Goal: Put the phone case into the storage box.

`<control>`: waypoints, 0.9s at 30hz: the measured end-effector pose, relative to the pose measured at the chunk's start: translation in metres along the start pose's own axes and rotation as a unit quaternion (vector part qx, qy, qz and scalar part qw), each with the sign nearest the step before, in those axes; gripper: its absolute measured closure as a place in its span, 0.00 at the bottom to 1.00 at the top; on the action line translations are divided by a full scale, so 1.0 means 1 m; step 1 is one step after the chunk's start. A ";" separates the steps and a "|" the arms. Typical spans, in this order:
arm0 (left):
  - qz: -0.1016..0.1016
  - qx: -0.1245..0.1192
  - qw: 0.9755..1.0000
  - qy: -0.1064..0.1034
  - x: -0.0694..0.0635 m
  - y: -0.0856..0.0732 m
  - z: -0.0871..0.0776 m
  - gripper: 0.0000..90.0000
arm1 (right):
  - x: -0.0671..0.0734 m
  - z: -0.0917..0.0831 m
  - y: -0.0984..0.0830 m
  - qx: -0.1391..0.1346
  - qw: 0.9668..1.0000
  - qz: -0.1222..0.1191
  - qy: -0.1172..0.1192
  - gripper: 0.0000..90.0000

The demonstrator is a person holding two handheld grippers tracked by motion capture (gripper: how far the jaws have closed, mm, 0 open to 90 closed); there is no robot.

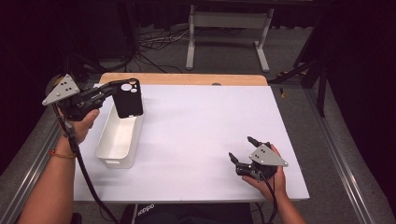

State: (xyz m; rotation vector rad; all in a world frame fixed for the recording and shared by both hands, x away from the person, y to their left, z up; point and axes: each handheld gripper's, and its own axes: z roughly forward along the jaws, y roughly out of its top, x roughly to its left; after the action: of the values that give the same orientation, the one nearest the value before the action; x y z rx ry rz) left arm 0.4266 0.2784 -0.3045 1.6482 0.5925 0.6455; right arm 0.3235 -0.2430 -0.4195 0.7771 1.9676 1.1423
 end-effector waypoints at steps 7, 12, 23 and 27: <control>-0.008 -0.002 1.000 0.007 0.015 -0.007 0.002 0.92 | -0.001 0.001 -0.002 0.004 1.000 0.003 -0.001 0.20; -0.003 -0.001 1.000 0.015 0.026 -0.012 0.006 0.92 | 0.002 0.003 -0.003 0.012 1.000 0.003 0.002 0.20; -0.001 0.019 1.000 0.017 0.045 -0.034 0.025 0.92 | 0.007 0.007 -0.003 0.022 1.000 -0.002 0.011 0.20; -0.004 0.024 1.000 0.016 0.051 -0.041 0.033 0.92 | 0.008 0.009 -0.003 0.027 1.000 0.000 0.010 0.20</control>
State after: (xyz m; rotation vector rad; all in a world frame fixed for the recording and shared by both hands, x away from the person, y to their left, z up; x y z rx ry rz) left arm 0.4845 0.2975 -0.3446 1.6820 0.6432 0.6573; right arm 0.3260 -0.2344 -0.4277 0.7956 2.0231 1.1043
